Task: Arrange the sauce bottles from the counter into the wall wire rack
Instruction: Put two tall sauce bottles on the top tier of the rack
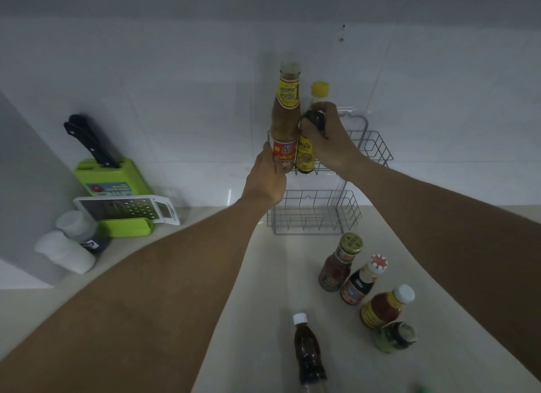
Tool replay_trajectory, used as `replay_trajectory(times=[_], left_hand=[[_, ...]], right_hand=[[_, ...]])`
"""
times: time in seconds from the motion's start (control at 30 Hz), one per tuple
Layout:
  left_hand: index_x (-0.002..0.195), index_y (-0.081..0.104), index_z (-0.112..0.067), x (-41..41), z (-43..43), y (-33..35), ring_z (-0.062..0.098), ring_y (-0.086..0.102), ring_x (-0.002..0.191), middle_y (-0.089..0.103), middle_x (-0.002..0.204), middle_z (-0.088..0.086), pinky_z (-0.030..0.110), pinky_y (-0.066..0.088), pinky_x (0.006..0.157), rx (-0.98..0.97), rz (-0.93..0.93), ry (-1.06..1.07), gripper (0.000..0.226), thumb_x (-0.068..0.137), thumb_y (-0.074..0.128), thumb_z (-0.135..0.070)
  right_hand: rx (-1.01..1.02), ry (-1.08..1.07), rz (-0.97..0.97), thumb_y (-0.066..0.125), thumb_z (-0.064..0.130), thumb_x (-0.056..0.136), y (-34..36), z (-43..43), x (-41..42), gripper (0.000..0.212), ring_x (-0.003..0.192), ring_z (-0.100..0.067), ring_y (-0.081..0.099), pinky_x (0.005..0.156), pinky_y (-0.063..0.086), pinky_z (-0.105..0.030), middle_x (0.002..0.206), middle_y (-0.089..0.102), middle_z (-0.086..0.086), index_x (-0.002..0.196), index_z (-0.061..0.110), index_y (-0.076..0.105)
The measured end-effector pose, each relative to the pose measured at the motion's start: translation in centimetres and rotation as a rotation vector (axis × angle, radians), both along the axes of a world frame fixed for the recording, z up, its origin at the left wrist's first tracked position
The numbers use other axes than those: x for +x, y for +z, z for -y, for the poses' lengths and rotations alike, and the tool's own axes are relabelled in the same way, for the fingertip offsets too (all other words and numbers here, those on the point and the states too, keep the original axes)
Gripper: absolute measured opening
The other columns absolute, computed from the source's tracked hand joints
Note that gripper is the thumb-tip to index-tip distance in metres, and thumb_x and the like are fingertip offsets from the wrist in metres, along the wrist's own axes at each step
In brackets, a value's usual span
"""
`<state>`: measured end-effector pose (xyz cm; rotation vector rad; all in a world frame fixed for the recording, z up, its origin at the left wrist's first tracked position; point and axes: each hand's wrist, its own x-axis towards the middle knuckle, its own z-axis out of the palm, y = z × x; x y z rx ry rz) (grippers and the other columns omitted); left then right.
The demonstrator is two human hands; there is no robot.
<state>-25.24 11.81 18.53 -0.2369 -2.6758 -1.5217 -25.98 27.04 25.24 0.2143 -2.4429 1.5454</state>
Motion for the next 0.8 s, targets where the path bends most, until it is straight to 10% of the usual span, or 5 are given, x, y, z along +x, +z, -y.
replay_trajectory(times=[0.8], left_hand=[[0.156, 0.025, -0.022, -0.3, 0.1, 0.1, 0.030, 0.052, 0.130, 0.049, 0.148, 0.009, 0.048, 0.042, 0.113, -0.038, 0.029, -0.036, 0.051, 0.106, 0.032, -0.033]], right_hand=[[0.120, 0.117, 0.305, 0.077, 0.016, 0.071, -1.1, -1.9, -0.4, 0.073, 0.112, -0.016, 0.067, 0.098, 0.054, -0.043, 0.121, 0.069, -0.002, 0.138, 0.017, 0.048]])
